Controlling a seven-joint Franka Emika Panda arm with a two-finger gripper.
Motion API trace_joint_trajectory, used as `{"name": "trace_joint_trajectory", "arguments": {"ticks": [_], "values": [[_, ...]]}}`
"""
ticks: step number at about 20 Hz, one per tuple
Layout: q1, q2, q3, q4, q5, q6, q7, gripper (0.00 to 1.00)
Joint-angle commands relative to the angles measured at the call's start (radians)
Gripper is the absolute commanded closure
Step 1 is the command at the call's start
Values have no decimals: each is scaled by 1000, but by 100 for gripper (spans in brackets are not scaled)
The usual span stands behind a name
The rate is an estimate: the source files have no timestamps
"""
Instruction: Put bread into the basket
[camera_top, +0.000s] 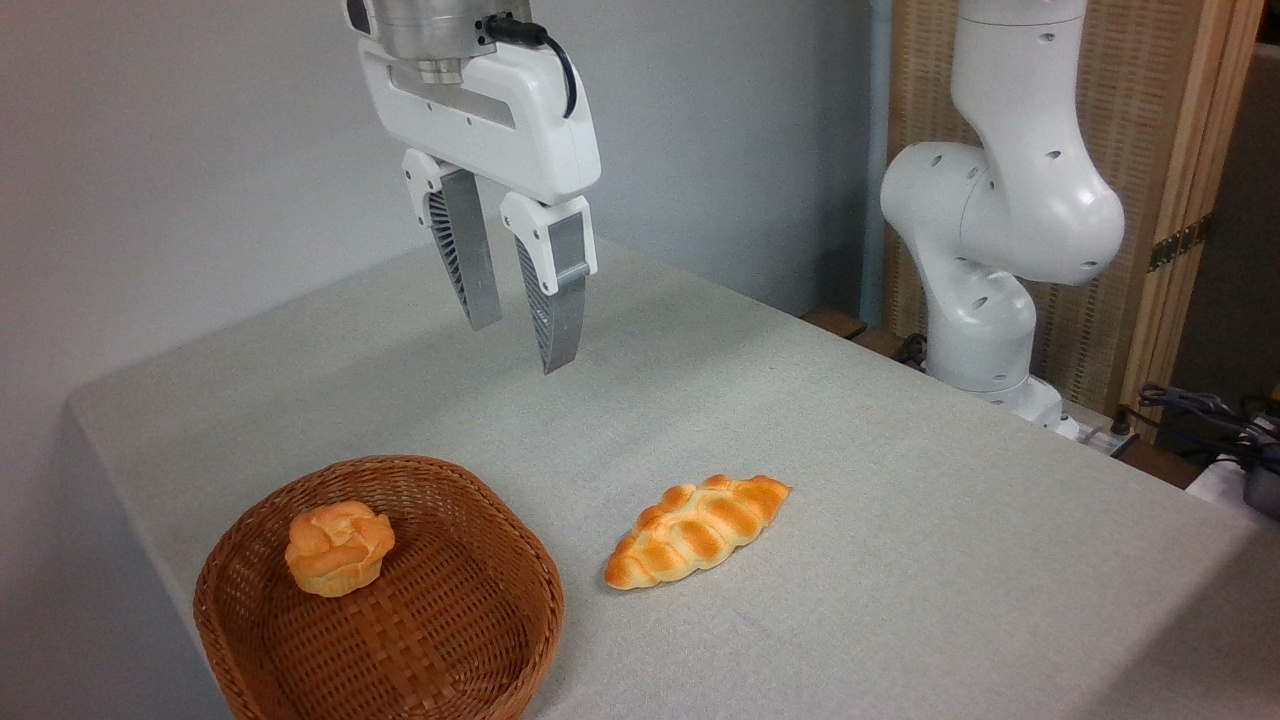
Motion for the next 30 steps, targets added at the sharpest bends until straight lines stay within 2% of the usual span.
{"name": "trace_joint_trajectory", "arguments": {"ticks": [1,10,12,14,17,20,22,24,28,30], "values": [[-3,-16,11,-20,3,6,-6,0],[-3,-30,13,-56,11,13,-4,0],[-2,-85,16,-136,13,36,-4,0],[0,-224,36,-321,14,143,-4,0],[0,-373,59,-515,16,216,18,0],[7,-429,69,-624,16,209,48,0],[9,-436,71,-677,22,226,52,0],[-3,-430,69,-745,78,289,95,0],[-6,-395,89,-837,86,455,149,0],[-6,-372,91,-842,88,478,201,0]]}}
